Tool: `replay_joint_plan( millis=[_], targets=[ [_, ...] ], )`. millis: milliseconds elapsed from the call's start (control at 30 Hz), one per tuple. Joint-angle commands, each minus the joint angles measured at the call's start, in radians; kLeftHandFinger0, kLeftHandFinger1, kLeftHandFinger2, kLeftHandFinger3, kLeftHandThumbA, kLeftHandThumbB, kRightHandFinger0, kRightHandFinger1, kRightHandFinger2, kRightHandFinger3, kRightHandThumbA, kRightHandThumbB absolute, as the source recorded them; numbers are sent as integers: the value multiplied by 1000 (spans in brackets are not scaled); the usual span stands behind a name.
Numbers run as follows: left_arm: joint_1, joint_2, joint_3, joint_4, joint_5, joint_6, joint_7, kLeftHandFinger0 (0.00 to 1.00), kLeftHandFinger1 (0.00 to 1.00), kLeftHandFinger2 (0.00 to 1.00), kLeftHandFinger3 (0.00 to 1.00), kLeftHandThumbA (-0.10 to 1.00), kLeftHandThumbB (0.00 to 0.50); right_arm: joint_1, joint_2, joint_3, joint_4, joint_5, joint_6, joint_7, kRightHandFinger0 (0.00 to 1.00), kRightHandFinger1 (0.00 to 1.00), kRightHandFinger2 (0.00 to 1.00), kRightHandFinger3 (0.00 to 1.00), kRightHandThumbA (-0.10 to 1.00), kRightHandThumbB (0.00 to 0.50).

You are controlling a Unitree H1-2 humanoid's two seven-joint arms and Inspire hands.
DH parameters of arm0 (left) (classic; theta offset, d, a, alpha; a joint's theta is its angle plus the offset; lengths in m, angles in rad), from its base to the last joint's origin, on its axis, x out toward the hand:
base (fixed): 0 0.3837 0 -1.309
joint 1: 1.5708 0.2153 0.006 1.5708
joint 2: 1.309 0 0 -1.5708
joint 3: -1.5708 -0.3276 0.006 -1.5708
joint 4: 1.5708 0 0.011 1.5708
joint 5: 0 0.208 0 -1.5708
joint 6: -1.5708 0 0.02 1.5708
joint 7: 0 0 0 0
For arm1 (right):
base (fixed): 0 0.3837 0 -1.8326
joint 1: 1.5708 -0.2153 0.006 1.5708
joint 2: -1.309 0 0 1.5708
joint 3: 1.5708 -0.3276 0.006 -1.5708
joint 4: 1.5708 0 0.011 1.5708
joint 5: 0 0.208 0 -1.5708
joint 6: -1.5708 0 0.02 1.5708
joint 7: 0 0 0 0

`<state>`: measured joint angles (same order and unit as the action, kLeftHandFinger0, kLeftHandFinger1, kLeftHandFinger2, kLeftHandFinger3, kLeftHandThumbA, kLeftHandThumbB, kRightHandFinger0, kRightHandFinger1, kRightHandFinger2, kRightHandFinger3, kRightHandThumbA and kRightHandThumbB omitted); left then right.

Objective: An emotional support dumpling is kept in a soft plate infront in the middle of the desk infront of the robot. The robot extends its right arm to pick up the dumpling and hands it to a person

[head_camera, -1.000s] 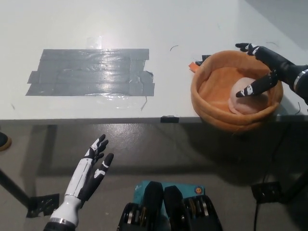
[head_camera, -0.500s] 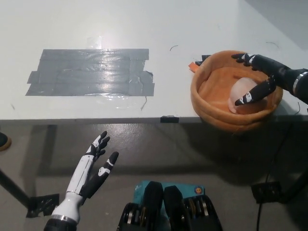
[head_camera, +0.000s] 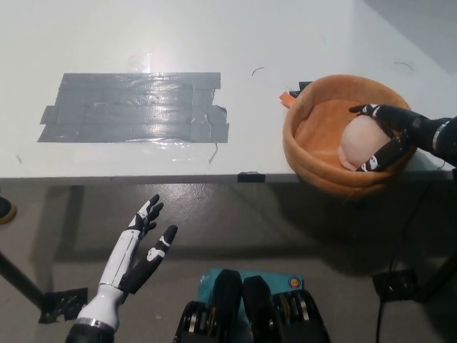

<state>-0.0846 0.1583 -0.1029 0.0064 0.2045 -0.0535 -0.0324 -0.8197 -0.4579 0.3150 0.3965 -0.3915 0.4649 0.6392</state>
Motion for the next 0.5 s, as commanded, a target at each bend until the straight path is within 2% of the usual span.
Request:
replay_joint_plan(
  millis=[0,133,267,300,333,367,400,433,467],
  targets=[
    [-8,-2,-3,-22,4,-19,-3,1000,1000,1000,1000,831,24,-11,-14,19,10,-6,1,-1,1000,1000,1000,1000,1000,381],
    [-14,-5,-3,-9,0,-36,-1,1000,1000,1000,1000,826,24,-5,-13,17,25,-1,5,-2,1000,1000,1000,1000,1000,374],
    [2,-4,-6,-16,7,-33,-1,1000,1000,1000,1000,820,26,9,-5,20,25,-19,5,11,1000,1000,1000,1000,1000,394],
    [3,-4,-7,-21,12,-22,-1,1000,1000,1000,1000,828,32,6,-9,34,26,-9,5,12,1000,1000,1000,1000,979,354],
    [3,-5,-6,-21,13,-18,-1,1000,1000,1000,1000,828,33,7,-6,36,29,-7,-1,-2,1000,1000,1000,1000,856,329],
    [-3,-7,-7,-17,10,-22,-1,1000,1000,1000,1000,823,26,13,9,13,54,-16,-31,-81,563,660,792,998,514,202],
    [-4,-9,-9,-15,9,-25,-1,1000,1000,1000,1000,821,25,20,22,-11,75,-19,-58,-148,377,491,711,965,416,246],
    [-4,-9,-10,-15,9,-26,-1,1000,1000,1000,1000,819,25,21,21,-11,74,-18,-59,-149,295,455,677,929,344,249],
    [-3,-10,-8,-17,4,-25,-3,1000,1000,1000,1000,804,25,30,29,-18,80,-34,-90,-209,446,637,705,696,147,230]
  ],
)
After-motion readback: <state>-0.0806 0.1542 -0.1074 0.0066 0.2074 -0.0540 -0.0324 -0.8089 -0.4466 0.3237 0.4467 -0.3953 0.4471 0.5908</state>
